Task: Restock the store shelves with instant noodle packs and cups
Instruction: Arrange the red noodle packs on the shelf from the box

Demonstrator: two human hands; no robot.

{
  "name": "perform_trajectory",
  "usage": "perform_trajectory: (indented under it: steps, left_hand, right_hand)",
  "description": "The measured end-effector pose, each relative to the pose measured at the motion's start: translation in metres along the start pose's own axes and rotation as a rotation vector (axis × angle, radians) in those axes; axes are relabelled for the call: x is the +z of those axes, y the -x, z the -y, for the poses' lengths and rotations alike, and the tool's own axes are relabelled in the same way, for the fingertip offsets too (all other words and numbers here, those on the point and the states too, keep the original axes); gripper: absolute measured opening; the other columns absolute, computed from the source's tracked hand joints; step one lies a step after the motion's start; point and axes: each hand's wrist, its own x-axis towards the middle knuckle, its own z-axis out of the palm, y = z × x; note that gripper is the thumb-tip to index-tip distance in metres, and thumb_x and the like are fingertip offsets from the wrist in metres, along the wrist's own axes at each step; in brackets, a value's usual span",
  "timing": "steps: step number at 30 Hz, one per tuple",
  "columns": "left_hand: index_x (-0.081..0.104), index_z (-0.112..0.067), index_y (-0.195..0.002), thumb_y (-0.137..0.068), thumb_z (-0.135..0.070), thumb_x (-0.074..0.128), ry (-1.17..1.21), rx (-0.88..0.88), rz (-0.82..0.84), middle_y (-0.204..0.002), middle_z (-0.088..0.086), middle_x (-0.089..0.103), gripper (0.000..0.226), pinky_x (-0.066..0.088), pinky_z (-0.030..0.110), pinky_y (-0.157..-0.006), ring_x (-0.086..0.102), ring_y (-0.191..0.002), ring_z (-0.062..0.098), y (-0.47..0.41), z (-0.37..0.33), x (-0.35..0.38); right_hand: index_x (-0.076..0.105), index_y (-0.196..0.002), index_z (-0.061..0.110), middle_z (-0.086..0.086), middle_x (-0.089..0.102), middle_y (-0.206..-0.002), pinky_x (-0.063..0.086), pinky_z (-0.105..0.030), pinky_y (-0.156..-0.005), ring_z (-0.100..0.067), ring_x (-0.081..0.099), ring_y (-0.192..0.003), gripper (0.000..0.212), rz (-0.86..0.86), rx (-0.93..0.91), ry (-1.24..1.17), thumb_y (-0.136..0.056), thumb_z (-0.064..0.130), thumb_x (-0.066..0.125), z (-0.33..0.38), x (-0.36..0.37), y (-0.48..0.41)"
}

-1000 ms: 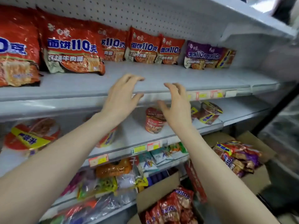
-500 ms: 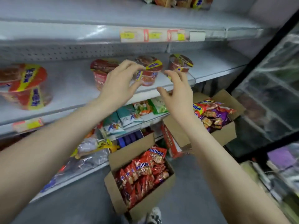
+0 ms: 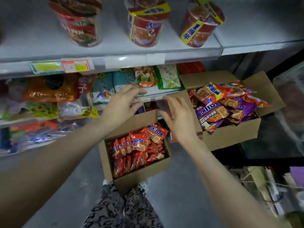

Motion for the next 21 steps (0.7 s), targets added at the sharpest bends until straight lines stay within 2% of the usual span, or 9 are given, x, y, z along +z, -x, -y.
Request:
perform_trajectory:
  steps: [3,5,9,11,14,16,18,20,21]
  left_hand:
    - [0.063,-0.016,-0.121,-0.085,-0.012,0.073,0.021,-0.062,0.043,-0.115,0.004,0.060,0.037,0.051,0.033,-0.085,0.063,-0.098,0.020,0.005,0.024,0.029]
    - [0.063,-0.017,-0.120,-0.085,-0.011,0.073,0.056,-0.126,0.070,-0.114,0.003,0.061,0.037,0.051,0.032,-0.085,0.063,-0.096,0.017,0.011,0.042,0.050]
    - [0.064,-0.018,-0.118,-0.085,-0.015,0.070,0.104,-0.284,0.103,-0.110,0.004,0.063,0.033,0.052,0.040,-0.087,0.063,-0.095,0.021,0.031,0.086,0.100]
    - [0.063,-0.021,-0.118,-0.085,-0.030,0.062,0.151,-0.388,0.134,-0.109,0.003,0.065,0.034,0.055,0.045,-0.083,0.066,-0.091,0.023,0.045,0.109,0.127]
    - [0.053,-0.041,-0.117,-0.077,-0.060,0.045,0.153,-0.535,0.175,-0.112,0.000,0.067,0.045,0.055,0.049,-0.083,0.066,-0.097,0.026,0.066,0.144,0.173]
    - [0.050,-0.042,-0.117,-0.078,-0.065,0.040,0.126,-0.609,0.177,-0.110,-0.004,0.069,0.047,0.055,0.047,-0.083,0.067,-0.097,0.023,0.080,0.164,0.204]
    - [0.055,-0.038,-0.116,-0.082,-0.056,0.048,0.109,-0.639,0.150,-0.105,-0.005,0.070,0.038,0.055,0.045,-0.083,0.068,-0.093,0.019,0.090,0.181,0.235]
    - [0.065,-0.028,-0.115,-0.089,-0.032,0.064,0.130,-0.670,0.131,-0.107,0.000,0.070,0.027,0.054,0.046,-0.086,0.067,-0.094,0.019,0.099,0.195,0.265]
    - [0.065,-0.021,-0.118,-0.090,-0.021,0.067,0.162,-0.699,0.132,-0.110,0.002,0.069,0.028,0.054,0.045,-0.088,0.066,-0.096,0.019,0.103,0.203,0.282]
  right_hand:
    - [0.061,-0.127,0.015,-0.004,0.058,-0.124,0.050,-0.035,-0.085,-0.023,0.059,-0.108,0.047,0.039,0.066,-0.020,-0.083,0.012,0.076,-0.026,0.028,0.014]
    - [0.062,-0.127,0.014,-0.006,0.058,-0.125,0.049,-0.035,-0.088,-0.025,0.059,-0.110,0.045,0.070,0.128,-0.025,-0.084,0.013,0.076,-0.045,0.051,0.025]
    - [0.063,-0.126,0.014,-0.007,0.061,-0.123,0.048,-0.030,-0.089,-0.026,0.062,-0.107,0.044,0.147,0.211,-0.009,-0.084,0.013,0.076,-0.085,0.106,0.044]
    - [0.063,-0.127,0.016,-0.005,0.063,-0.122,0.054,-0.035,-0.086,-0.025,0.064,-0.103,0.046,0.200,0.242,-0.019,-0.084,0.013,0.077,-0.104,0.134,0.051]
    - [0.064,-0.128,0.015,-0.007,0.064,-0.123,0.053,-0.038,-0.088,-0.027,0.063,-0.108,0.047,0.274,0.286,-0.015,-0.083,0.012,0.077,-0.139,0.182,0.060]
    - [0.062,-0.130,0.015,-0.007,0.063,-0.125,0.053,-0.041,-0.091,-0.028,0.060,-0.113,0.048,0.351,0.304,-0.003,-0.084,0.014,0.076,-0.162,0.216,0.066]
    - [0.061,-0.131,0.014,-0.008,0.062,-0.127,0.051,-0.040,-0.092,-0.029,0.059,-0.117,0.048,0.442,0.297,0.039,-0.085,0.014,0.075,-0.188,0.251,0.071]
    - [0.059,-0.133,0.013,-0.009,0.062,-0.129,0.048,-0.038,-0.093,-0.028,0.058,-0.117,0.050,0.526,0.296,0.068,-0.086,0.015,0.074,-0.210,0.279,0.074]
    - [0.059,-0.134,0.013,-0.010,0.062,-0.130,0.049,-0.038,-0.095,-0.029,0.057,-0.118,0.050,0.557,0.295,0.075,-0.086,0.015,0.074,-0.222,0.294,0.076]
